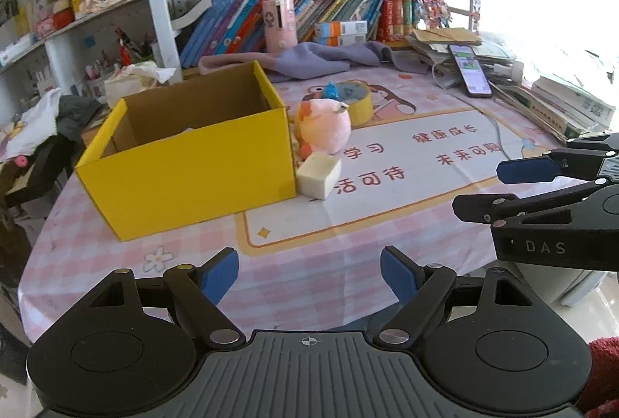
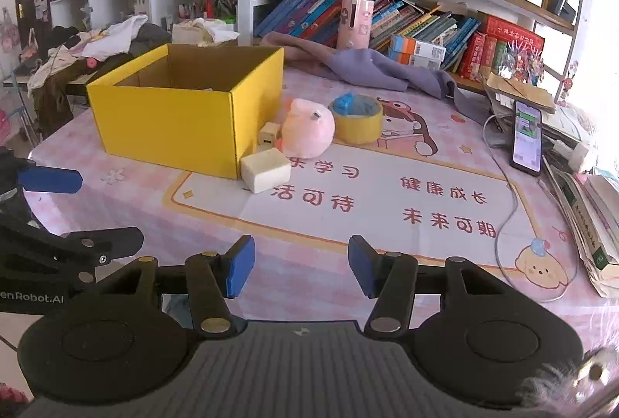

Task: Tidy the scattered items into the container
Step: 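Move the left gripper toward the white soap bar beside the box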

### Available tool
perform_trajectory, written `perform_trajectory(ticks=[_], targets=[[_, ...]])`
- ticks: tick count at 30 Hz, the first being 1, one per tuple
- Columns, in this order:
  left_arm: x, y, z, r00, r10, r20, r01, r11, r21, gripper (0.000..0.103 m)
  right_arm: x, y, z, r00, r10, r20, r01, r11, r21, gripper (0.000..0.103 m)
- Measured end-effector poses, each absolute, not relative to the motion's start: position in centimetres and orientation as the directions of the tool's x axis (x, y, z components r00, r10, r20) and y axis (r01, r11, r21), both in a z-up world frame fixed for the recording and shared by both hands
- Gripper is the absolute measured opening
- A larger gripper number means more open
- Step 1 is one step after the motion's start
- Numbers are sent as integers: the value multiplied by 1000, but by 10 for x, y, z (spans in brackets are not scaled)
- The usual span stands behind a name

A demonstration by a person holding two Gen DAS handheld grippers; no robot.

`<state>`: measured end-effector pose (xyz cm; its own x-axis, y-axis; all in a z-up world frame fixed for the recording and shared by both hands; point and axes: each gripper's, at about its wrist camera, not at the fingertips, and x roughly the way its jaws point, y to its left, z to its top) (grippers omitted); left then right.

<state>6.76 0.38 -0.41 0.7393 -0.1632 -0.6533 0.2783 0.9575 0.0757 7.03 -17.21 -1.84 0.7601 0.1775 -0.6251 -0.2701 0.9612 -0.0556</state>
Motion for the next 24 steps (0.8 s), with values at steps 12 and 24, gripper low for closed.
perform_trajectory(ticks=[12, 24], targets=[[98, -21, -10, 718, -222, -660, 348, 935, 64, 81, 89, -194, -20, 758, 111, -643, -208, 975, -77, 52], [144, -39, -21, 702, -194, -685, 314, 948, 53, 81, 138, -216, -31, 737, 111, -667, -208, 976, -66, 52]])
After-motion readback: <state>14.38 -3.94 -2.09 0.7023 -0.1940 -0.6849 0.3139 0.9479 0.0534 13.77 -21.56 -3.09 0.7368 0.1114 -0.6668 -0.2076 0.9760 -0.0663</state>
